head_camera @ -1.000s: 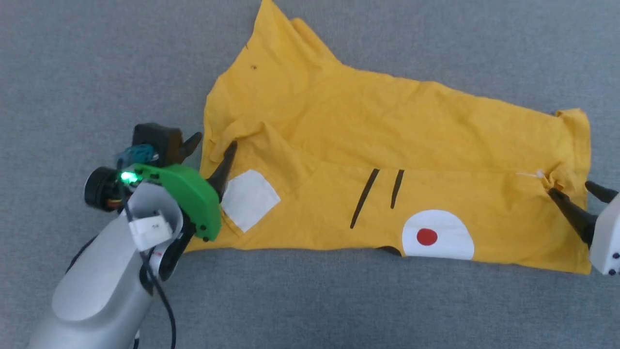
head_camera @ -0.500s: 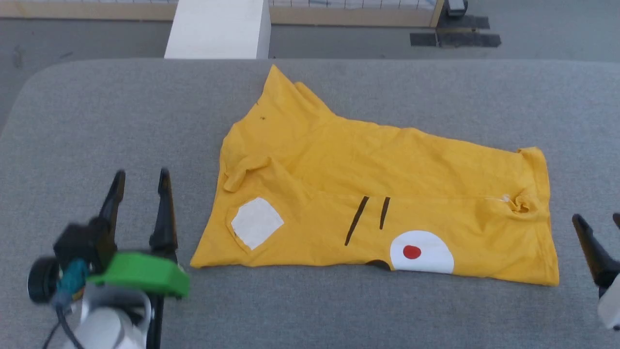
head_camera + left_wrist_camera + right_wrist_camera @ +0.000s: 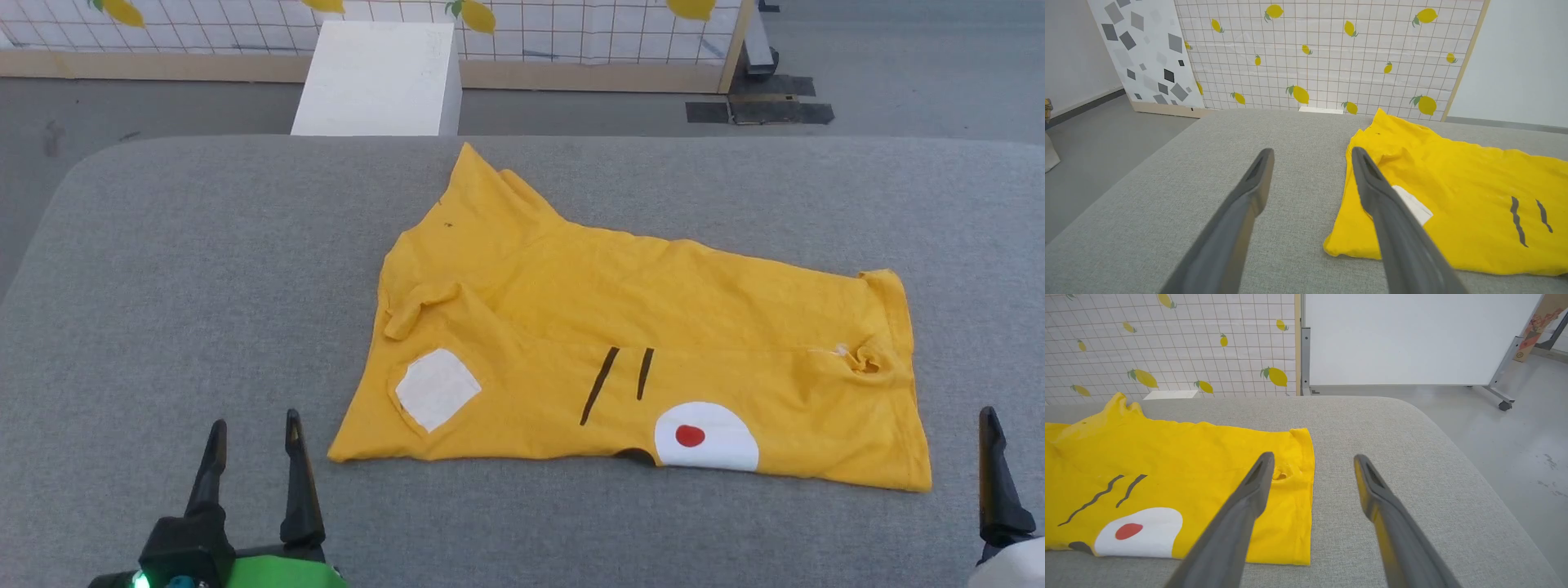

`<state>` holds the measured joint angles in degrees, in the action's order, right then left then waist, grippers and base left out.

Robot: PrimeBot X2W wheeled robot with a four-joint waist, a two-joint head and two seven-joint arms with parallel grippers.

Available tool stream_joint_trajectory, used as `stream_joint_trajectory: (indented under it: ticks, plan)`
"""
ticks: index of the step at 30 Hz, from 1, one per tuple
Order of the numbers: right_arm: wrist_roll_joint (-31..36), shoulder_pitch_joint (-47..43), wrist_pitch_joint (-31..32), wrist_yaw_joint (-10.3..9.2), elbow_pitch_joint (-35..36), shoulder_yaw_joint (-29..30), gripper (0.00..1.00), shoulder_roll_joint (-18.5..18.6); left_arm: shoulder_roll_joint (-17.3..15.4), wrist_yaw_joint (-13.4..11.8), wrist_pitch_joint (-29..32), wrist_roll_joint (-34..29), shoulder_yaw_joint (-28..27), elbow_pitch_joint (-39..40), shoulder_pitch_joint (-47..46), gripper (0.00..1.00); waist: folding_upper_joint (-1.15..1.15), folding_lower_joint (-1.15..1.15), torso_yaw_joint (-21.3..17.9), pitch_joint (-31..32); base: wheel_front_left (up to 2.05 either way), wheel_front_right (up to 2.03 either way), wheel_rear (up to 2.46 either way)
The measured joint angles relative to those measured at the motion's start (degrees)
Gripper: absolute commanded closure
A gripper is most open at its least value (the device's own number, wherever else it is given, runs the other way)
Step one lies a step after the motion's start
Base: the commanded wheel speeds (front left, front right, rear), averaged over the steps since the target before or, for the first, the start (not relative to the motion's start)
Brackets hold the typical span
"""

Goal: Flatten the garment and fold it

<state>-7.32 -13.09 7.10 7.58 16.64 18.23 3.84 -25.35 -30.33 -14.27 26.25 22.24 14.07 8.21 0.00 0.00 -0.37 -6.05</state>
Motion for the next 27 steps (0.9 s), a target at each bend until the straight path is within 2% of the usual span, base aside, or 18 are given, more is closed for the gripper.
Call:
stream_joint_trajectory:
  ticks: [3, 8, 12, 15, 22, 26, 27]
  plan:
    - [0.9, 0.1, -0.7, 0.00, -0.5, -0.3, 0.00, -0.4, -1.7, 1.8, 2.7, -0.3, 1.3, -0.4, -1.0, 0.00, 0.00, 0.00, 0.0, -0.4, 0.00, 0.00, 0.00]
    - [1.5, 1.4, -0.6, 0.00, -0.8, -0.9, 0.00, -0.5, -5.8, 7.8, 14.0, 0.2, 4.7, -3.0, -9.0, 0.00, 0.00, 0.00, 0.4, -1.7, 0.00, 0.00, 0.00]
    - [1.7, 2.8, -0.6, 0.00, -1.0, -1.2, 0.00, -0.3, -6.6, 12.3, 23.0, 3.3, 6.8, -6.8, -14.2, 0.00, 0.00, 0.00, 0.5, -3.2, 0.00, 0.00, 0.00]
    - [1.6, 2.9, -0.5, 0.00, -1.4, -1.5, 0.00, 0.0, -6.7, 14.8, 27.8, 5.1, 8.2, -10.3, -17.0, 0.00, 0.00, 0.00, 0.5, -4.6, 0.00, 0.00, 0.00]
    - [0.8, 3.8, -0.1, 0.00, -2.0, -1.3, 0.00, 1.1, -6.0, 18.7, 34.8, 8.4, 10.1, -19.0, -21.6, 0.00, 0.00, 0.00, 0.0, -7.7, 0.00, 0.00, 0.00]
    - [0.6, 4.2, 0.0, 0.00, -2.4, -1.4, 0.00, 1.6, -5.8, 21.0, 39.0, 11.7, 10.4, -21.2, -23.2, 0.00, 0.00, 0.00, -0.4, -8.6, 0.00, 0.00, 0.00]
    - [0.6, 4.3, 0.0, 0.00, -2.6, -1.5, 0.00, 1.8, -5.8, 21.6, 40.0, 12.4, 10.4, -21.4, -23.6, 0.17, 0.00, 0.00, -0.5, -8.7, 0.00, 0.00, 0.00]
